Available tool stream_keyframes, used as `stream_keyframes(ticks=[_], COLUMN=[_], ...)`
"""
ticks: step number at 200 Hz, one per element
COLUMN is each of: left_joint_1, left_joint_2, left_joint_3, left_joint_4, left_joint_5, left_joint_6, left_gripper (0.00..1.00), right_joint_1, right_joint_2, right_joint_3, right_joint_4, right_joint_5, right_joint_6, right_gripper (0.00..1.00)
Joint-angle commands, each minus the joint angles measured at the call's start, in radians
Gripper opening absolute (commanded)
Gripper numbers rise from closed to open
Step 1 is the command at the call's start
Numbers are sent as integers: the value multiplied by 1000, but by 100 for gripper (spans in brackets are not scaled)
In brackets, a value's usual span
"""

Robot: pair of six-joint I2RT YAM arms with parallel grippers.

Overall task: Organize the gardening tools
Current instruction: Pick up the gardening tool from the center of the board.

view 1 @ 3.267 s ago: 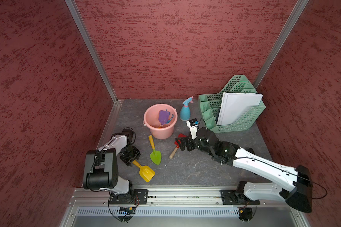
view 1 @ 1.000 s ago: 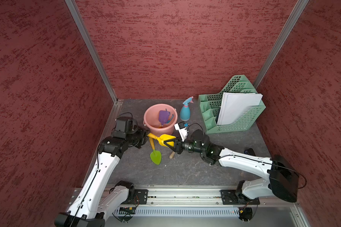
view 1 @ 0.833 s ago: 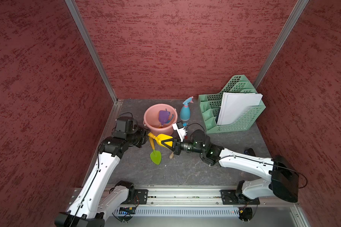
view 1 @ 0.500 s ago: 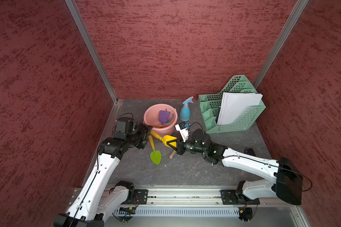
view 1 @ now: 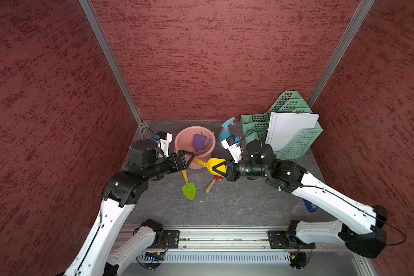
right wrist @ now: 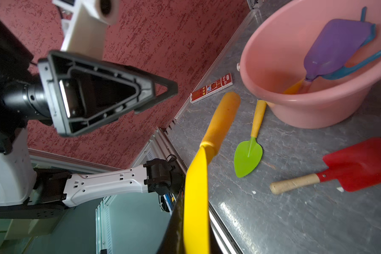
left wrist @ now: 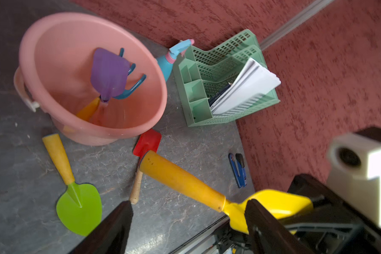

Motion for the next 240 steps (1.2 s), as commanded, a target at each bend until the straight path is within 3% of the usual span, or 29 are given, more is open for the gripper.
stream_keyframes(ticks=[1,45,71,98,141,158,176,208,240], left_joint_1=[-31,-112,-162,-233,-364,-396,-410,-435,-466], left_joint_2=[-60,-103,-83,-63,-2,17,33,39,48], left_joint_3=[-40,-93,-98,-107,-95,-92,-90,-98,-92], left_joint_4=[12,46,30,34,-12,-14,-5,47,93], left_joint_5=[-21,23,61,45,-75,-103,-105,-101,-110], left_joint_6=[318,586,703,784,894,907,907,885,867], left_gripper=[88,86,90,91,87,80,65,59,38], right_joint_1=[-50,-139,-163,-165,-165,-166,-165,-165,-165], right_joint_2=[-12,36,52,66,73,70,65,57,44], right_joint_3=[69,175,181,190,208,215,220,207,165], right_joint_4=[-193,-283,-259,-270,-277,-283,-276,-248,-196], right_joint_5=[-99,-333,-461,-513,-560,-568,-574,-585,-594], right_joint_6=[29,53,94,101,106,108,115,131,157], right_gripper=[0,0,0,0,0,0,0,0,0])
